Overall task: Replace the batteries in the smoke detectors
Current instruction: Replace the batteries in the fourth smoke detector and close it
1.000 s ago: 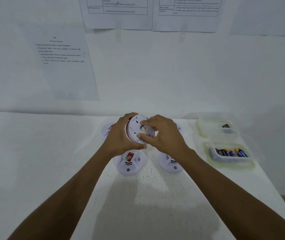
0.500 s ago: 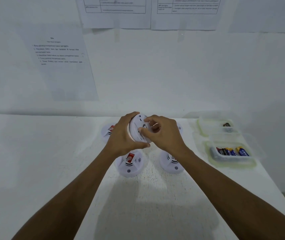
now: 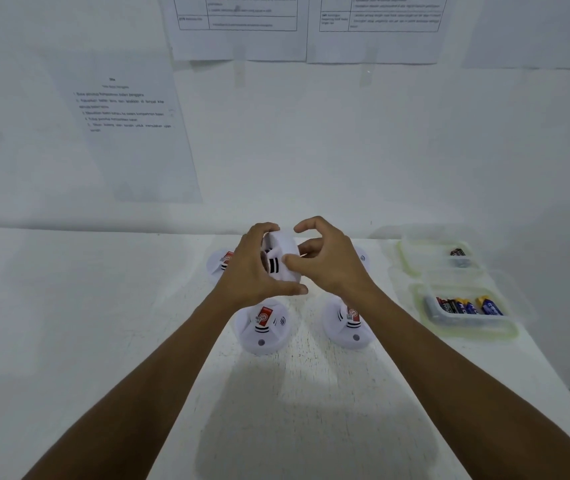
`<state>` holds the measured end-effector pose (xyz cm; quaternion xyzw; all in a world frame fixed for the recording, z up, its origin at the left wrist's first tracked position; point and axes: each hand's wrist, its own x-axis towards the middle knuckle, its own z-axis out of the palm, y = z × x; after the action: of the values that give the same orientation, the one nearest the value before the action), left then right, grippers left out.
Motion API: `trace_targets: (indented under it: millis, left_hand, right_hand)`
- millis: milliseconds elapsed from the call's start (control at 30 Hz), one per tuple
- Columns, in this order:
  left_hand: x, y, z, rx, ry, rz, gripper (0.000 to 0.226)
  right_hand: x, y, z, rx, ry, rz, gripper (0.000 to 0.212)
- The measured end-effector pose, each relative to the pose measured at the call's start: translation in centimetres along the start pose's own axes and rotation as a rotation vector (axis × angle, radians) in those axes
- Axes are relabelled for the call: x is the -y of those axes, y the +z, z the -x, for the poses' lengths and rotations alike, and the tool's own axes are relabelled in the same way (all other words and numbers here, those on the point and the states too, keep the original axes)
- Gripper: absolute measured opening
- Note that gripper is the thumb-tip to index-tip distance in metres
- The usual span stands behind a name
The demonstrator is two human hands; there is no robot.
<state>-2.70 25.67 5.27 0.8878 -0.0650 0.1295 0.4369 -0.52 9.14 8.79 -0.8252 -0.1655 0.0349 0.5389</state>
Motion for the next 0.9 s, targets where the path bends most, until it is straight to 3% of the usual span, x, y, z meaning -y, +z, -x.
trace_targets:
  millis: [233,400,533,600,700,900]
  left_hand:
    - [-0.5,-2.3,0.8,0.124,-0.141,0.428,0.040]
    - [-1.1,-2.1,1.3,0.171,-0.150,0.546,0.050]
    - [-1.1,-1.4,1.8,0.074,-0.141,0.588,0.051]
    - [-1.0,-1.1,2.1,0.034,-0.136,0.611,0.051]
    - [-1.1,-0.5,2.3,0.013,-0.122,0.601,0.050]
    - [-1.1,-0.2,2.3,-0.050,-0.091,0.574,0.046]
  right_hand:
    - [-1.5,-1.8,-0.5,-0.048,0.080,-0.242,0.021]
    - [-1.8,-1.8,-0.1,-0.043,0.107,-0.378,0.022]
    - [-2.4,-1.8,0.9,0.008,0.071,-0.481,0.025]
    - [-2.9,-1.6,1.4,0.051,0.002,-0.407,0.039]
    - [-3.7,-0.7,1.9,-0.017,-0.164,-0.117,0.054]
    - [-3.9,0.2,2.1,-0.117,-0.242,-0.088,0.053]
